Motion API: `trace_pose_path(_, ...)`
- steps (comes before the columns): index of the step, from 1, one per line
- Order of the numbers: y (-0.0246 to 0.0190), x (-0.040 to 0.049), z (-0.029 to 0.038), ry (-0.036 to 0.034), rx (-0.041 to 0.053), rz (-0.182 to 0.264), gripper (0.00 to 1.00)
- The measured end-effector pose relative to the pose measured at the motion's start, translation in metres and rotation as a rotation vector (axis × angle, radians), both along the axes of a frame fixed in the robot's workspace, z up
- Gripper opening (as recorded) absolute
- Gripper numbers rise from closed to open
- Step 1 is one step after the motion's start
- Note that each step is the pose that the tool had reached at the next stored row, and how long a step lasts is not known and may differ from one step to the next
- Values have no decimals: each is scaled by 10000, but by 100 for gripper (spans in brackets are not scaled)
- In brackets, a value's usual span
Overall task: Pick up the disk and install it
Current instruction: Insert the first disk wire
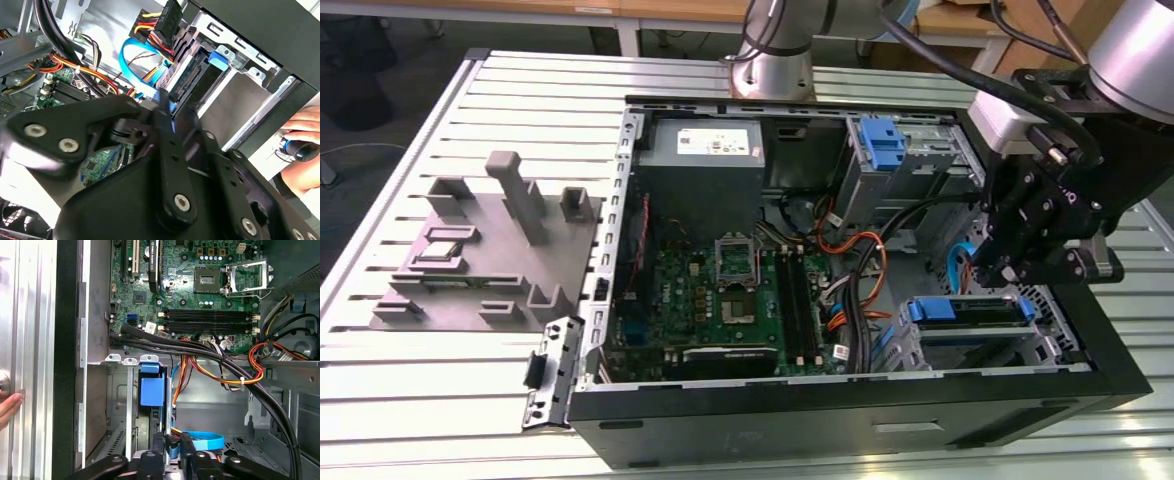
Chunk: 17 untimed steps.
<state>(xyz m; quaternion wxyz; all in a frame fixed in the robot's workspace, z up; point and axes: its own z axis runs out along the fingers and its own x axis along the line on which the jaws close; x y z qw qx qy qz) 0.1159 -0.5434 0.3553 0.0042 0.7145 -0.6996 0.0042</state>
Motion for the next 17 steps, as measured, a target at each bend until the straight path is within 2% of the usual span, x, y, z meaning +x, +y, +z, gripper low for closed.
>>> trace_pose_path(1, 0, 0, 0, 0, 0, 0, 27)
trace_pose_path(5, 0, 0, -1, 0, 1, 0, 27)
trace_pose_path(6, 0, 0, -1, 0, 1, 0, 26)
trace_pose_path(7, 0, 0, -1, 0, 1, 0, 20)
trace_pose_path(9, 0, 0, -1, 0, 0, 0, 16)
trace_pose_path(15, -3, 0, -3, -1, 3, 0, 16)
trace_pose_path(17, -19, -10, -5, -41, 44, 0, 16)
